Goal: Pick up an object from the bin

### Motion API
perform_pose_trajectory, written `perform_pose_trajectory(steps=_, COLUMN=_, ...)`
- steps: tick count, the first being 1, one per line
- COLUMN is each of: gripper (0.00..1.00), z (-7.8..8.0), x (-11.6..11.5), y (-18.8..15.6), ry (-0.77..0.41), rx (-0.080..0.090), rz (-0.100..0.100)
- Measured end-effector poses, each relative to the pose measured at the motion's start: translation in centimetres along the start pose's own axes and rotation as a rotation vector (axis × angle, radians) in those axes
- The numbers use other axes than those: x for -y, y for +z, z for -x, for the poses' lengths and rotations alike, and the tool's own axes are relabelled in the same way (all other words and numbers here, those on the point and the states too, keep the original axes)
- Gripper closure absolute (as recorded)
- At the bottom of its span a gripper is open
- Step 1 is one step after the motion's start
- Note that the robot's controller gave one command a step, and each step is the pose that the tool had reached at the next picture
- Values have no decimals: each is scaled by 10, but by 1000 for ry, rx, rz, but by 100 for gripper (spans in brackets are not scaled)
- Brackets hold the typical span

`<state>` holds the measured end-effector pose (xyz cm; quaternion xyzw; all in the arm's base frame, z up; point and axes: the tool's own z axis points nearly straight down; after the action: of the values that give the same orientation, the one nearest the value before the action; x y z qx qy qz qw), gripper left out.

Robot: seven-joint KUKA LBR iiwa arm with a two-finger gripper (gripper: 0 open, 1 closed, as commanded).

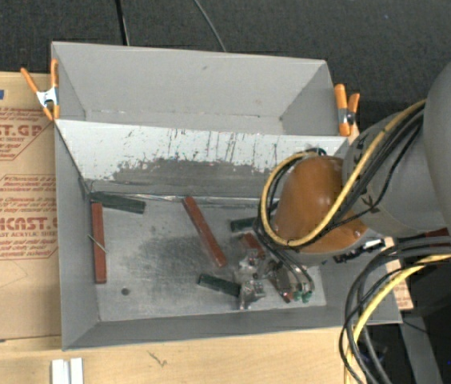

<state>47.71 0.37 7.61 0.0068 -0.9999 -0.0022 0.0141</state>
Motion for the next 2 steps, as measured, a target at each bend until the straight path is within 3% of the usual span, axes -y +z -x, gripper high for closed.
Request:
perform_pose_trajectory(steps=1, gripper=100, z=1, x=0, y=0, ry=0, rx=3, rz=0)
perform_pose_trajectory(steps=2, gripper=100, z=-1, x=5, y=-160, ry=-21, rx=31, rz=-5)
